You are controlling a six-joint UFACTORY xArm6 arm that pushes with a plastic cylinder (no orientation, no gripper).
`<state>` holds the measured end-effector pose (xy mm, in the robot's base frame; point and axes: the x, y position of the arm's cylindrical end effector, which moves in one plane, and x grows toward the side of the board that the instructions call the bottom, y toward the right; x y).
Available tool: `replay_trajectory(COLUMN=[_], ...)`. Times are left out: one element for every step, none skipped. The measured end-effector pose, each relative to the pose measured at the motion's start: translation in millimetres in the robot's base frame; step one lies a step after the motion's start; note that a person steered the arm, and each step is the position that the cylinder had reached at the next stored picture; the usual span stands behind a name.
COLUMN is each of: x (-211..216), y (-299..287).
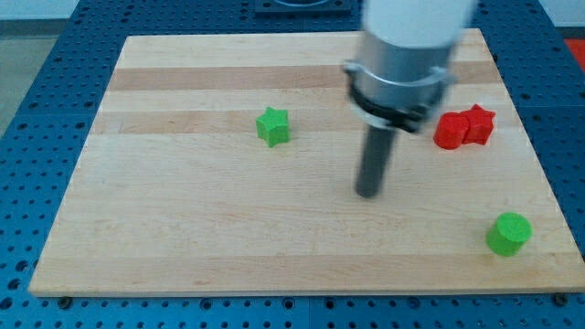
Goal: Move the green star towards the green circle
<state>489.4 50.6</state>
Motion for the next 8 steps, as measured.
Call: replay_trajectory(x=[-2.3, -43.5, -110.1, -115.6, -69.4, -64.7, -48.5, -12.5], y=[-99.0, -157.0, -155.5, -101.3, -89.1, -93.4, -70.0, -53.0])
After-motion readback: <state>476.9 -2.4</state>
